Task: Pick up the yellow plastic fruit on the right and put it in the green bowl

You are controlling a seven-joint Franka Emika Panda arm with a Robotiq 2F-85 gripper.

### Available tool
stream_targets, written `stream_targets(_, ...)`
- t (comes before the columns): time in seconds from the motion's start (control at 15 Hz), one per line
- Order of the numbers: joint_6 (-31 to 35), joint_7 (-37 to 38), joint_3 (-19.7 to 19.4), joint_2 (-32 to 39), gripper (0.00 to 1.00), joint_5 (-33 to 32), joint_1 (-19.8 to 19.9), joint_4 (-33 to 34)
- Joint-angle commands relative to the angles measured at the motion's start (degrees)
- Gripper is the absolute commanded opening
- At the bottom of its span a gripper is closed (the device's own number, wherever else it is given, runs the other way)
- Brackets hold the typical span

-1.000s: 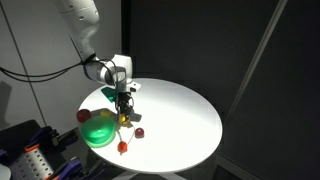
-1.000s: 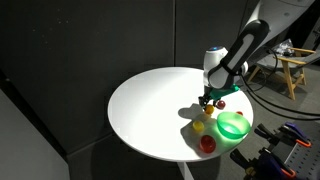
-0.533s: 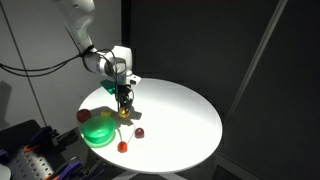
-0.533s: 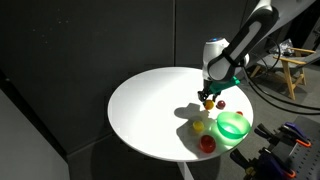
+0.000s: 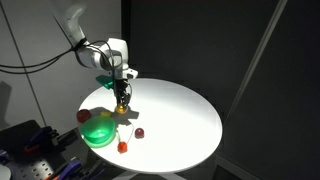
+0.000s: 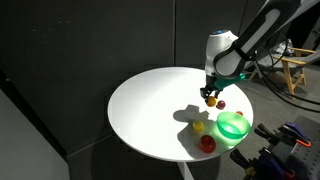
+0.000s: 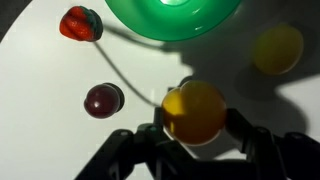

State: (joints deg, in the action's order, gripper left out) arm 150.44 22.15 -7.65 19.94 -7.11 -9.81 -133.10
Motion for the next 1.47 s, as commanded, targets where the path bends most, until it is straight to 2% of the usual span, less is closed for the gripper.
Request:
stream_targets(0.0, 0.0, 0.5, 0.3, -6.0, 0.39, -2.1, 0.1, -4.7)
stream_targets(1.07, -4.1, 0.5, 5.6, -20.3, 0.39, -1.9, 2.7, -17.0)
stream_targets(1.4, -3.4, 0.3, 7.4, -23.5, 0.39, -1.6, 4.1, -21.1)
